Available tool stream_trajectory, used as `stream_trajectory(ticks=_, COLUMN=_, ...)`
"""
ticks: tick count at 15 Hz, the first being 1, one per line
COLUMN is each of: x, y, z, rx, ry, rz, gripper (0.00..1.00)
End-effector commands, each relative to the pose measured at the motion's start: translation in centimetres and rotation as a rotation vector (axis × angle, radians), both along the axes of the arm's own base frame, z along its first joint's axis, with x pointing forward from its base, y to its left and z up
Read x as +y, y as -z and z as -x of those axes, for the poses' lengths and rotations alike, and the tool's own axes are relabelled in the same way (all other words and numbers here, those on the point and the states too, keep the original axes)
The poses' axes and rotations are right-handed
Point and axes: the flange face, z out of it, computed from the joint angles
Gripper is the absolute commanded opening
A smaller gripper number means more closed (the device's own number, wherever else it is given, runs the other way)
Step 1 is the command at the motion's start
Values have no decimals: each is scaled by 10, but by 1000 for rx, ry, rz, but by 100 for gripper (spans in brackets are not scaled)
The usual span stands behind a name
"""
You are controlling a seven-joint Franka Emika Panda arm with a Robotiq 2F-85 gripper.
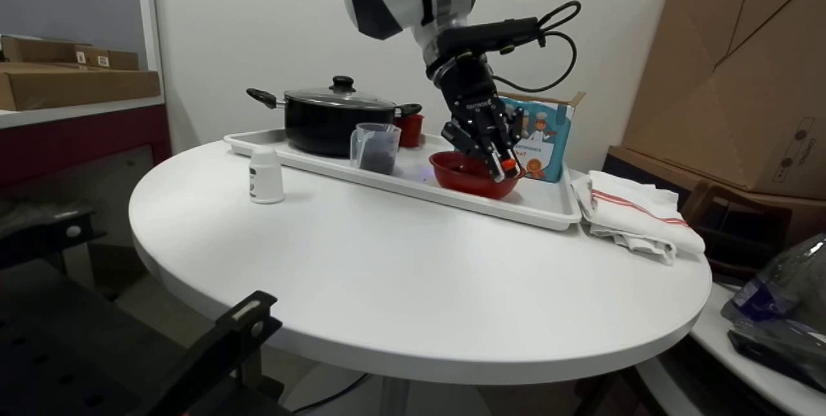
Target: Use the spoon to scoop out some of the contents in the red bowl into the clear jug on the left
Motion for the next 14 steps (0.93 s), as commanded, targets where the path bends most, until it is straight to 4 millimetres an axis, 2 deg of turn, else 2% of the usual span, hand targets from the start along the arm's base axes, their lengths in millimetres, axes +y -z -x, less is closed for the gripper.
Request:
stream_trajectory(ticks=1, x=-12, y=-4, z=-8, rx=-16, ry=115, rz=-98, gripper=10)
stream_trajectory(ticks=5, x=-30, y=-4, z=-11, rx=-39, ry=240, rz=-173, gripper=10)
stream_trajectory(ticks=8, x=-36, y=-9, z=-13, rx=-43, ry=291, rz=-230, gripper=10)
stream_trajectory(ticks=14, x=-24, y=-25, z=-22, rx=-53, ry=340, rz=-324, gripper=10)
